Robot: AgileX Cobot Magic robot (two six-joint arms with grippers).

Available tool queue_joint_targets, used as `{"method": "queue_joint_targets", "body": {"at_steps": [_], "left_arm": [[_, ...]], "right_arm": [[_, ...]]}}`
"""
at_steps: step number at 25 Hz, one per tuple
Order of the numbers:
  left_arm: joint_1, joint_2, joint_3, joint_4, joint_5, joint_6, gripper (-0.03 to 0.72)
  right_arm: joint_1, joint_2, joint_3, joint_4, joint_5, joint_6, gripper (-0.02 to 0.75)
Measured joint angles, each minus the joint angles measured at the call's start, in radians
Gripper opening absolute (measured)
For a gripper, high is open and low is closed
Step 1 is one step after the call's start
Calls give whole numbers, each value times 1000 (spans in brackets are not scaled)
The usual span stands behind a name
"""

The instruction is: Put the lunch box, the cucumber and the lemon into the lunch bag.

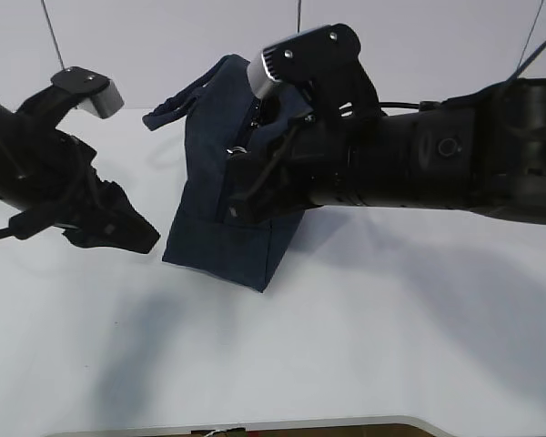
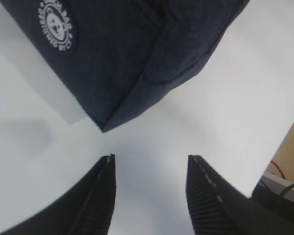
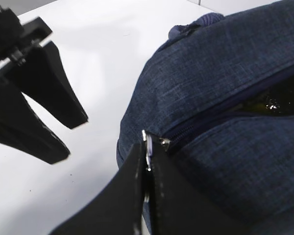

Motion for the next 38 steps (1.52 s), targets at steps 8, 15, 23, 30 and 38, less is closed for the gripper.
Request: {"method": "queue_joint_targets", "body": {"at_steps": [8, 15, 23, 30, 38], "left_arm": [[-45, 62, 0, -142, -135, 150, 348], [-72, 105, 0, -291, -202, 292, 347], [-73, 128, 0, -319, -226, 304, 26], [-73, 129, 0, -306, -218, 306, 2], [-73, 129, 0, -303, -199, 306, 1]], "right_arm": [[0, -2, -9, -18, 11, 24, 5], [0, -2, -54, -71, 34, 80, 5], [0, -2, -61, -102, 40, 134, 5], [0, -2, -91, -110, 66, 159, 5], [0, -2, -161, -151, 153, 161, 5]]}}
